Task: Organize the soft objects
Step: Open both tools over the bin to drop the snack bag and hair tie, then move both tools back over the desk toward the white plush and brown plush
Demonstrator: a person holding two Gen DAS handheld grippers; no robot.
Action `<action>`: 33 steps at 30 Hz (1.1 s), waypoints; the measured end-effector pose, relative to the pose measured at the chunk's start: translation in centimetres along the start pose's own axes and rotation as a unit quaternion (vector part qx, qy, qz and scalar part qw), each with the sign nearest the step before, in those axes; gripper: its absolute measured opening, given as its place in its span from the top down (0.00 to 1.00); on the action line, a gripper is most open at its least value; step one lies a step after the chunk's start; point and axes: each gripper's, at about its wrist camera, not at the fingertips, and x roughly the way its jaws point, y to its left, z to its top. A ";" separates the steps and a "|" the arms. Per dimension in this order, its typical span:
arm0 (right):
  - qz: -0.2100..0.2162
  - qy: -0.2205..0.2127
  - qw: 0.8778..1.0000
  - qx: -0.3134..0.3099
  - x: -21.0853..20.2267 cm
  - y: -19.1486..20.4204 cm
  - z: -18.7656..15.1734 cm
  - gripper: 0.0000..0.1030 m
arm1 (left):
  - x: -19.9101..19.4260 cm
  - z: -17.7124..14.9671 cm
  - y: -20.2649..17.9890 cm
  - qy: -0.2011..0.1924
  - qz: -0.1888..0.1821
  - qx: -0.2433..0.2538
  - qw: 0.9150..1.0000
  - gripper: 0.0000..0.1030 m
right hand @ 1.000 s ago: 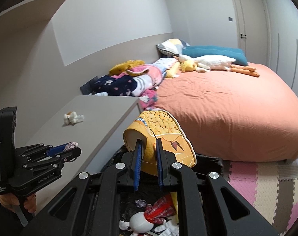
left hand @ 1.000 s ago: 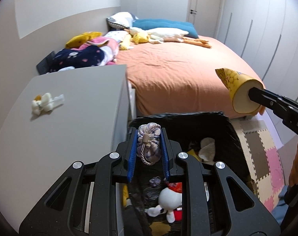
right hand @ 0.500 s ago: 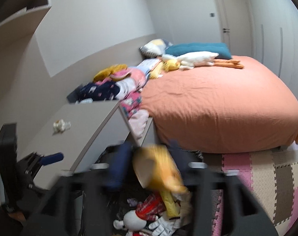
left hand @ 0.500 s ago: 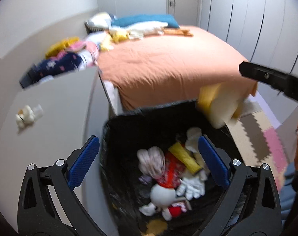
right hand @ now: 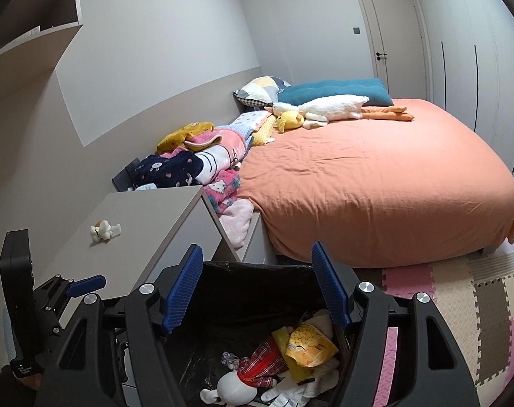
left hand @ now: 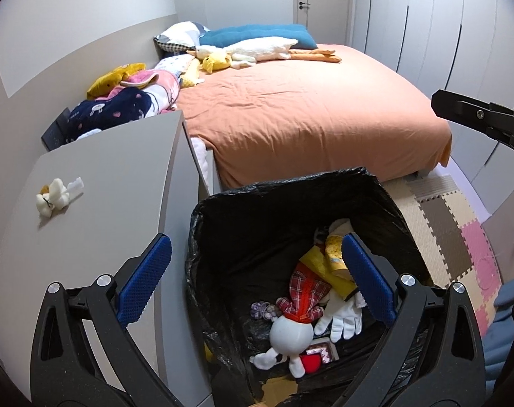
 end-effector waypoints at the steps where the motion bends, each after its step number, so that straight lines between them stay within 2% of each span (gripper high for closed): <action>1: 0.001 0.001 1.000 -0.001 0.1 0.1 0.0 0.34 | 0.1 0.0 0.1 0.001 0.000 -0.001 1.000 0.06; 15: 0.020 0.020 0.999 -0.028 2.8 3.4 0.3 0.34 | 0.9 -0.7 3.6 0.009 0.015 -0.033 0.999 0.06; 24: 0.045 0.041 0.997 -0.045 6.1 6.8 -0.1 0.30 | 2.1 -1.7 7.7 0.024 0.041 -0.073 0.996 0.06; 33: 0.065 0.049 0.995 -0.058 8.9 9.9 0.1 0.28 | 2.8 -2.2 12.7 0.034 0.069 -0.123 0.989 0.06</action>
